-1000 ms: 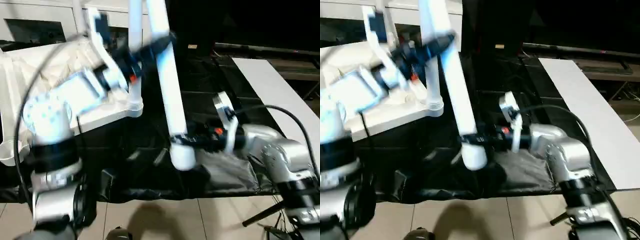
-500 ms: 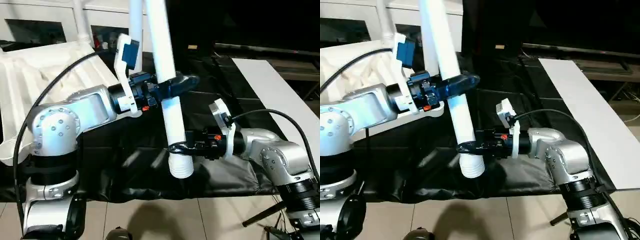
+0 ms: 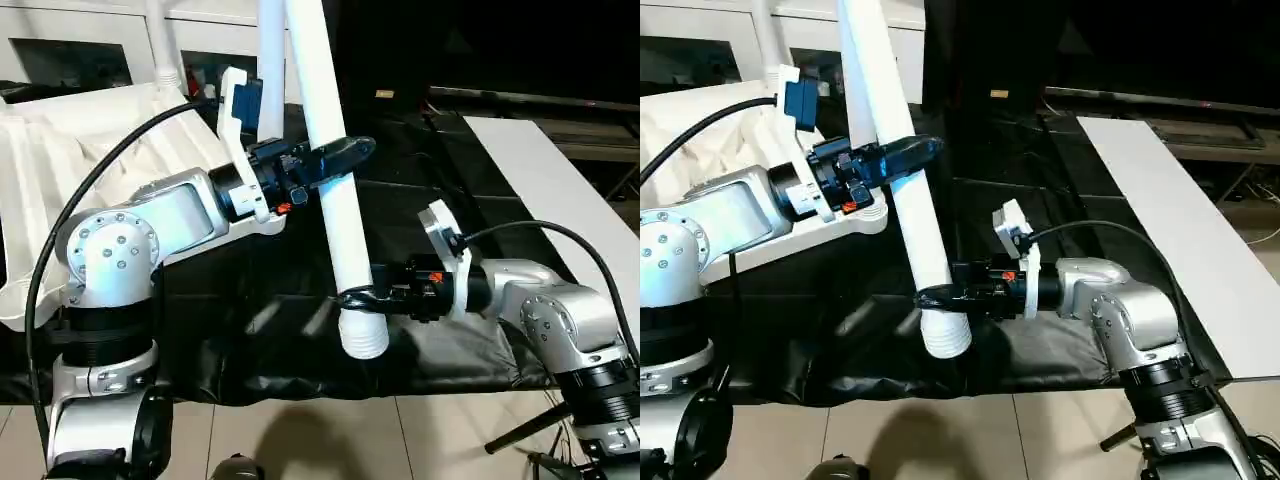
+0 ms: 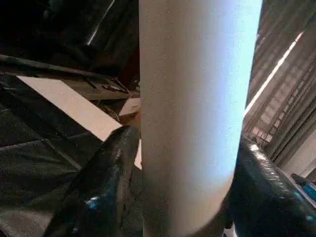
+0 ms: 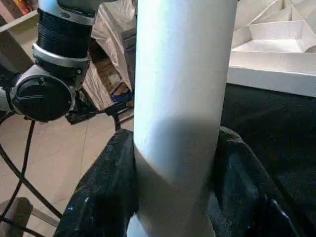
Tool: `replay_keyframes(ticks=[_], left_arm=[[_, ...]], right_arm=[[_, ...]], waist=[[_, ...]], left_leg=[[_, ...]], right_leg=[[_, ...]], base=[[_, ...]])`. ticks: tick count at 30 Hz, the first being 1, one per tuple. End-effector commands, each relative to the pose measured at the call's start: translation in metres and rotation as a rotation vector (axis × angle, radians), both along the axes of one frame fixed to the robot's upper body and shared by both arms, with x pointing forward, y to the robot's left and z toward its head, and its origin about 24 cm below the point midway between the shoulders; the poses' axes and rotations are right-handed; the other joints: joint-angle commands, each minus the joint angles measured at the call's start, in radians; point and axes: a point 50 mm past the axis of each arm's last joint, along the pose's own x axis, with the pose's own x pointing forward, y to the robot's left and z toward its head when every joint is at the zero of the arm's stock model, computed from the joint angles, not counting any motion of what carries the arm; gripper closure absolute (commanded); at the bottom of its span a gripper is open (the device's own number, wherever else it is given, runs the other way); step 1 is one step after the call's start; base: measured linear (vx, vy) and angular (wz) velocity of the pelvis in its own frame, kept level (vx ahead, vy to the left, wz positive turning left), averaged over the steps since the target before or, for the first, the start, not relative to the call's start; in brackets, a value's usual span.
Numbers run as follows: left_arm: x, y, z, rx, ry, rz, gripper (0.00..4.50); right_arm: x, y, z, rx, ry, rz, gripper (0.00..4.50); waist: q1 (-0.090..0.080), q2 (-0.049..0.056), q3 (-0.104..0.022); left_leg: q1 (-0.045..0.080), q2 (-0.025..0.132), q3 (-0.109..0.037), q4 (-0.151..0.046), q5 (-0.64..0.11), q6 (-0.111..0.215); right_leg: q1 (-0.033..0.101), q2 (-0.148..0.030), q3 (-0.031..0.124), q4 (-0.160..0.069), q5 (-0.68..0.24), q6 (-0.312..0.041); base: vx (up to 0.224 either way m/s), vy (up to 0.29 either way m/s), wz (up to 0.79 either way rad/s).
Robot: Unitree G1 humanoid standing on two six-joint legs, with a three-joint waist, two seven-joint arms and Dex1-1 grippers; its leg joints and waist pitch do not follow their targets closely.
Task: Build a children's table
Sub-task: Move to table
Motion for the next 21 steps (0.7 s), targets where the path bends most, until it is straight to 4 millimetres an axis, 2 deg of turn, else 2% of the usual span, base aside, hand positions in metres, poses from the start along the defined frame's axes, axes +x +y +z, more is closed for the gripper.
replay_keyframes(ticks=[1,5,8,10,12,15,18,20,21], left_arm=[[0.002,0.000,0.002,-0.001,-0.004,0.010,2.21],[0.004,-0.001,0.002,0.000,-0.007,0.038,2.64],[0.010,0.000,0.006,0.013,-0.037,0.135,2.73],[0.015,0.001,0.009,0.047,-0.065,0.196,2.75],[0.016,0.001,0.010,0.056,-0.074,0.214,2.75],[0.018,-0.002,0.014,0.082,-0.097,0.254,2.76],[0.019,-0.004,0.013,0.122,-0.116,0.279,2.76],[0.020,-0.003,0.013,0.143,-0.128,0.301,2.76],[0.021,-0.003,0.012,0.145,-0.129,0.306,2.76]], right_arm=[[0.000,-0.003,0.005,-0.015,-0.033,0.004,2.64],[0.001,-0.001,0.005,-0.032,-0.078,-0.011,2.64],[0.008,0.001,0.003,-0.048,-0.147,-0.098,2.64],[0.013,0.005,0.006,-0.020,-0.170,-0.158,1.94],[0.015,0.007,0.007,-0.011,-0.185,-0.184,1.91],[0.021,0.016,0.009,0.002,-0.224,-0.264,1.47],[0.025,0.021,0.008,-0.012,-0.240,-0.325,1.43],[0.028,0.024,0.003,-0.083,-0.242,-0.372,1.12],[0.031,0.025,0.001,-0.124,-0.256,-0.407,1.12]], waist=[[-0.001,0.007,-0.070],[-0.001,0.010,-0.070],[-0.003,0.007,-0.070],[-0.005,0.007,-0.070],[-0.006,0.008,-0.070],[-0.007,0.006,-0.071],[-0.009,0.007,-0.070],[-0.009,0.007,-0.070],[-0.008,0.008,-0.070]], left_leg=[[0.027,0.055,-0.021,-0.069,-0.140,-0.042],[0.027,0.056,-0.022,-0.070,-0.146,-0.046],[0.026,0.057,-0.022,-0.071,-0.150,-0.051],[0.027,0.057,-0.022,-0.072,-0.152,-0.047],[0.027,0.058,-0.024,-0.072,-0.151,-0.051],[0.028,0.057,-0.022,-0.072,-0.147,-0.057],[0.028,0.055,-0.022,-0.073,-0.142,-0.058],[0.029,0.056,-0.022,-0.074,-0.139,-0.061],[0.030,0.056,-0.022,-0.074,-0.138,-0.064]], right_leg=[[0.042,-0.073,0.049,-0.068,-0.074,-0.201],[0.041,-0.073,0.048,-0.068,-0.079,-0.202],[0.041,-0.074,0.049,-0.069,-0.083,-0.197],[0.040,-0.074,0.049,-0.070,-0.090,-0.194],[0.039,-0.074,0.049,-0.070,-0.088,-0.186],[0.039,-0.073,0.049,-0.068,-0.083,-0.181],[0.038,-0.072,0.049,-0.068,-0.086,-0.172],[0.037,-0.070,0.049,-0.067,-0.078,-0.173],[0.036,-0.070,0.049,-0.068,-0.080,-0.170]], base=[[0.000,0.000,0.00],[0.000,0.000,0.00],[0.000,0.000,0.00],[0.000,0.000,0.00],[0.000,0.000,0.00],[0.000,0.000,0.00],[0.000,0.000,0.00],[0.000,0.000,0.00],[0.000,0.000,0.00]])
